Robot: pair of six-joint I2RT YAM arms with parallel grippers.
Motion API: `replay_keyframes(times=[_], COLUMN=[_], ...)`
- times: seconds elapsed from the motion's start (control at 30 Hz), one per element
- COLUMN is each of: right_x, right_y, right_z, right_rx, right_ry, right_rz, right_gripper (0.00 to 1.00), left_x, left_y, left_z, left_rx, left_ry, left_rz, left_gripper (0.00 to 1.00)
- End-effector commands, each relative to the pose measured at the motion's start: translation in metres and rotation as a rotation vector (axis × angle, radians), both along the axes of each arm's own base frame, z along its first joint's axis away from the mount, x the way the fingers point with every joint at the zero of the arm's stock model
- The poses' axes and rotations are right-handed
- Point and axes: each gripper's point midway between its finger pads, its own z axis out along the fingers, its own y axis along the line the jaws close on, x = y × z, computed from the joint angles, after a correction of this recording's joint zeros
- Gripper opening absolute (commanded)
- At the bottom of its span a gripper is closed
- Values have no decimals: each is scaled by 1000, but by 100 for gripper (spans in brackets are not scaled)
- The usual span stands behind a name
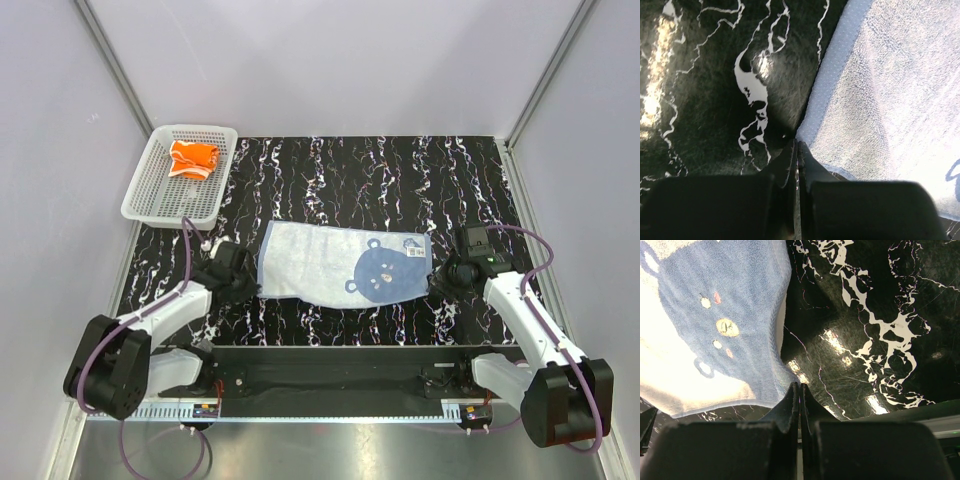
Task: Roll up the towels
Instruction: Fold the towel
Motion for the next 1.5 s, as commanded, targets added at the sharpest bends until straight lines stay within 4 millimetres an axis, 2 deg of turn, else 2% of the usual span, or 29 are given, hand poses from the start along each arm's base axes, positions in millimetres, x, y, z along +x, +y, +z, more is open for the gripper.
replay_keyframes(times=[0.0, 0.47, 0.67, 0.9, 1.1, 1.2, 1.47], right_x=[11, 1, -9, -17, -10, 0, 30], right_y=[1, 6, 12, 10, 10, 11, 7], right_z=[13, 25, 21, 38, 48, 55, 61], right_rx=[1, 42, 82, 95, 93, 89, 28], right_ry=[-56, -79, -55, -103, -115, -129, -125], right_rz=[6, 1, 14, -21, -19, -10, 12], right_gripper=[0, 0, 0, 0, 0, 0, 0], left_x=[-13, -28, -36, -44, -33, -24, 7], left_y=[5, 11, 12, 13, 12, 9, 8], left_z=[2, 48, 49, 60, 90, 104, 123], left_rx=[17, -19, -36, -62, -46, -39, -11], left_ry=[22, -54, -58, -63, -100, -110, -117], left_rz=[-20, -7, -6, 10, -2, -21, -43], left_gripper=[0, 0, 0, 0, 0, 0, 0])
